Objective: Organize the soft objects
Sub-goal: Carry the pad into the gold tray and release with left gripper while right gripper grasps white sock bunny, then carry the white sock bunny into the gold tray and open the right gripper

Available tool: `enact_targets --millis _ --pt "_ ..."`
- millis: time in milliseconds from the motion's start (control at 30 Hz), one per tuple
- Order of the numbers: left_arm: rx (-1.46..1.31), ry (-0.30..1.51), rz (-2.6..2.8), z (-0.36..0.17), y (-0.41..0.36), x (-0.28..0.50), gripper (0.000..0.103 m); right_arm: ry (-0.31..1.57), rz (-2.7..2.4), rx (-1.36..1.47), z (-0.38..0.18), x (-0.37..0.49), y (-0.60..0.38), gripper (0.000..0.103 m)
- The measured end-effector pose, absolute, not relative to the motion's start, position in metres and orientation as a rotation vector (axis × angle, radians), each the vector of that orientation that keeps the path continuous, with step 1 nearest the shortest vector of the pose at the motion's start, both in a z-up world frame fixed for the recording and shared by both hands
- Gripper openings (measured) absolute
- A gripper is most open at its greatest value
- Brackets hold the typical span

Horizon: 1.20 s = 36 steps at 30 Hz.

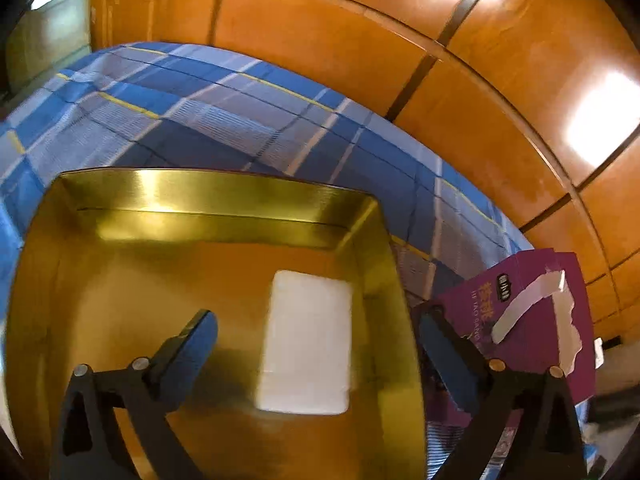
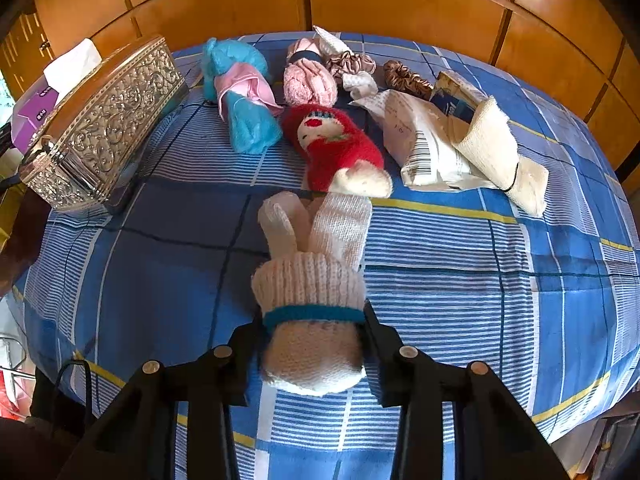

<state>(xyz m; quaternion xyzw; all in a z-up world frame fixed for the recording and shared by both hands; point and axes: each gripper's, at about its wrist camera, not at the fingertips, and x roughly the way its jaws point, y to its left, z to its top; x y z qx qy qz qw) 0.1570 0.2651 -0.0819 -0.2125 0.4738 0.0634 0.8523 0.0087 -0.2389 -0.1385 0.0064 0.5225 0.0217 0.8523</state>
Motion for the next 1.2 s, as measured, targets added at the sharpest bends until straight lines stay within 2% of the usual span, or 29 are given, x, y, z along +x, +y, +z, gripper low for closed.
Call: enact_targets --millis 533,967,1200 --pt "-0.206 0.857 0.178 -0.047 0.224 0.072 0.103 0.952 0.143 0.072 -0.057 0.015 -0.233 0.037" --pt "-0.138 0.796 0.207 -0.038 0.215 0.035 0.103 0.877 0.216 0.153 0.0 0.121 -0.19 0.037" --pt "-0.154 0.778 0.225 -0.036 0.228 0.021 0.103 0.867 0.319 0.138 0.023 0.179 -0.118 0.037"
